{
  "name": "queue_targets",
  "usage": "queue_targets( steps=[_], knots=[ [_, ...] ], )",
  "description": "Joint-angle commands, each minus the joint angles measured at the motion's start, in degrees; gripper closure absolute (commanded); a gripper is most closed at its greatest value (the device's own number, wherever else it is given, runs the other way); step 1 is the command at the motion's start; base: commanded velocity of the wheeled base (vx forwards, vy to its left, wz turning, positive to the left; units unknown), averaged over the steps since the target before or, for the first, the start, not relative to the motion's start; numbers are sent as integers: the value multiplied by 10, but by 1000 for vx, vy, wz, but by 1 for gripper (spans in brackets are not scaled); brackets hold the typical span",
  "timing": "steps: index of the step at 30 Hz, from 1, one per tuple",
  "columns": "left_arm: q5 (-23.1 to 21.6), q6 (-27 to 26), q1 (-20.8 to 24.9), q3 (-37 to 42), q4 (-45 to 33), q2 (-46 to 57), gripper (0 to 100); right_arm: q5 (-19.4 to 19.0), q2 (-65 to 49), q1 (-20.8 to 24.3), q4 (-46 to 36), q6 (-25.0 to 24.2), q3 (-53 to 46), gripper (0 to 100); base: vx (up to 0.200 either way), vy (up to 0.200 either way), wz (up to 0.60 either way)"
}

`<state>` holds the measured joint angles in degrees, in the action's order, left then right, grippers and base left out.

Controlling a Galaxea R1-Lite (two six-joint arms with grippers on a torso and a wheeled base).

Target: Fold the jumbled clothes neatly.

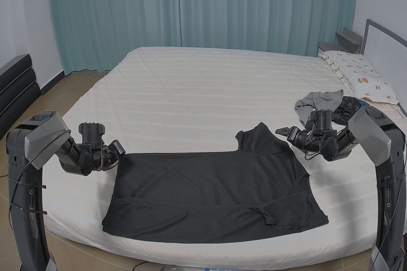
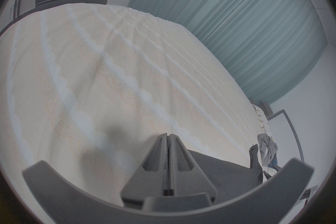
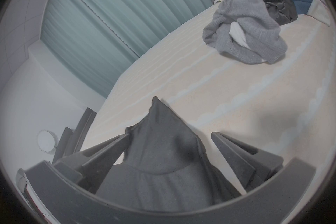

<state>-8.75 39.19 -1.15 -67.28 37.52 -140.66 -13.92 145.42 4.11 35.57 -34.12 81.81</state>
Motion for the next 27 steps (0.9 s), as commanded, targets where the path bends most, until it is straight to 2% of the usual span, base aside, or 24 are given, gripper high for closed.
queue_targets(
  steps=[1,11,12,27],
  knots=[
    [-2,0,0,7,1,4,100,17,50,9,-10,10,45,0,0,0,0],
    [-2,0,0,6,1,1,100,23,58,4,-20,11,74,0,0,0,0],
    [-2,0,0,6,1,1,100,23,58,4,-23,11,76,100,0,0,0],
    [-1,-1,3,18,0,24,100,21,26,-9,-51,11,60,100,0,0,0]
  ],
)
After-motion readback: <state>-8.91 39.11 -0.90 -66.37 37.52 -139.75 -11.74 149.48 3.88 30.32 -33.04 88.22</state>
